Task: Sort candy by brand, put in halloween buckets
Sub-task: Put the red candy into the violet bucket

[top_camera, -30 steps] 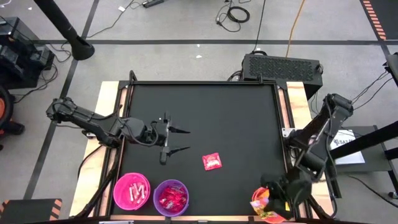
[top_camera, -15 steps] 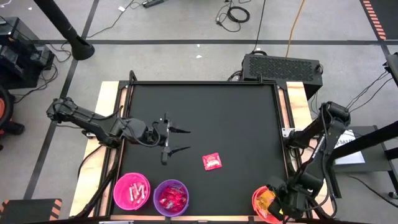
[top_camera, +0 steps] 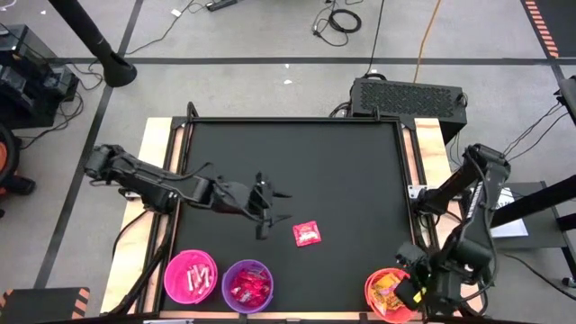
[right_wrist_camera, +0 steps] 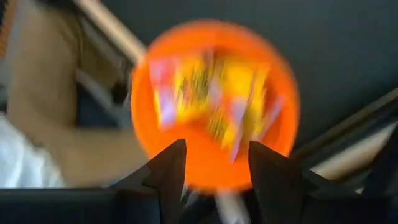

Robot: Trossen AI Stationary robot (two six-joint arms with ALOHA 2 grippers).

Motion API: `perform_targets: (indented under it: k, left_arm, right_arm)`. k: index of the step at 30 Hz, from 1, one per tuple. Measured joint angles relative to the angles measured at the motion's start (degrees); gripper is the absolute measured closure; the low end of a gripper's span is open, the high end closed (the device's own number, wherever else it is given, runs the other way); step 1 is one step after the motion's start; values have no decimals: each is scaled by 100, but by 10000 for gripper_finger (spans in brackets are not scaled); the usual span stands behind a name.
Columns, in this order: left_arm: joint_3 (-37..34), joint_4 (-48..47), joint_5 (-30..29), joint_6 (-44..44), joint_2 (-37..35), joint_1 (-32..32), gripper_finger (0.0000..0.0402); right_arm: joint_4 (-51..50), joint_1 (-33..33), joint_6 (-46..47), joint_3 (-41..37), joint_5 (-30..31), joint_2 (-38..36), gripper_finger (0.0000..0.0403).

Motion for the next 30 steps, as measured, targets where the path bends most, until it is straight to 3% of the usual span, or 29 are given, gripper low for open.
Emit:
perform_targets:
  k: [2,6,8,14,19,23,30]
  left_arm:
    - [0,27,210,122,166,50,135]
    - [0,26,630,300,374,157,135]
    - [0,31,753,283,412,204,135]
    - [77,-88,778,286,418,233,135]
    - [220,-728,770,286,416,233,135]
    - [251,-1099,730,336,416,233,135]
    - [251,-1299,711,454,416,231,135]
  right_arm:
    - [-699,-88,-271,258,862,0,243]
    - [-1170,-512,-1266,324,3307,65,253]
    - [-940,-875,-2197,237,3736,178,255]
    - [541,-2332,-5323,-178,3797,790,255]
    - [3756,-2899,-8112,-921,2944,1451,255]
    - [5232,-2939,-8789,-1334,2742,2055,255]
    - [5383,-3073,-8823,-1143,2604,2747,255]
